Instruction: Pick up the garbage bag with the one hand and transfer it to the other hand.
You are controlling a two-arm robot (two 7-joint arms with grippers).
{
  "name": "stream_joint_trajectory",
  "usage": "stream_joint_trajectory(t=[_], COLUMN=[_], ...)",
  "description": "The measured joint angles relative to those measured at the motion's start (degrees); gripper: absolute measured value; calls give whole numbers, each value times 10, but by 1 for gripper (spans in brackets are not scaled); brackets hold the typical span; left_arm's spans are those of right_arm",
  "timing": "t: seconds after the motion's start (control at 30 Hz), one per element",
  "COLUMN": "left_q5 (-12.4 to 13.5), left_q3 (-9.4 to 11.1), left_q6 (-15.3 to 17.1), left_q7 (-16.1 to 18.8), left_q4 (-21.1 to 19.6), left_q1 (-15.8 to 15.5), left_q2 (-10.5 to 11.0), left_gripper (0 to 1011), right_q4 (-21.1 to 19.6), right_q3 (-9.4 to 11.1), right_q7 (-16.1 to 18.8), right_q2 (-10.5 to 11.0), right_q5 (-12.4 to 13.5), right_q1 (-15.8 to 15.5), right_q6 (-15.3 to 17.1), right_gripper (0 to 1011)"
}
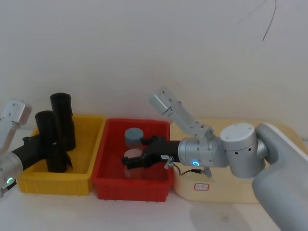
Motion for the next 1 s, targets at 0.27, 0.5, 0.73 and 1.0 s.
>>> stream_joint_trajectory(t=[0.27,0.5,0.73,1.0], left_q5=[0,0,0,0], left_q3=[0,0,0,0], left_q6=[0,0,0,0], left_q7=[0,0,0,0], left_q4=[0,0,0,0], left_q1=[0,0,0,0], left_q2=[0,0,0,0], left_gripper=[463,463,463,463], right_q4=[19,37,55,70], right_q3=[-6,-11,-15,-22], right_q7=[4,6,10,17], right_q2=[-1,-4,-8,-12], right_q5=[1,3,6,10], right_q1=[6,13,19,24], right_q6=[-3,-8,-12,-15], right_gripper=[1002,1002,1001,1002])
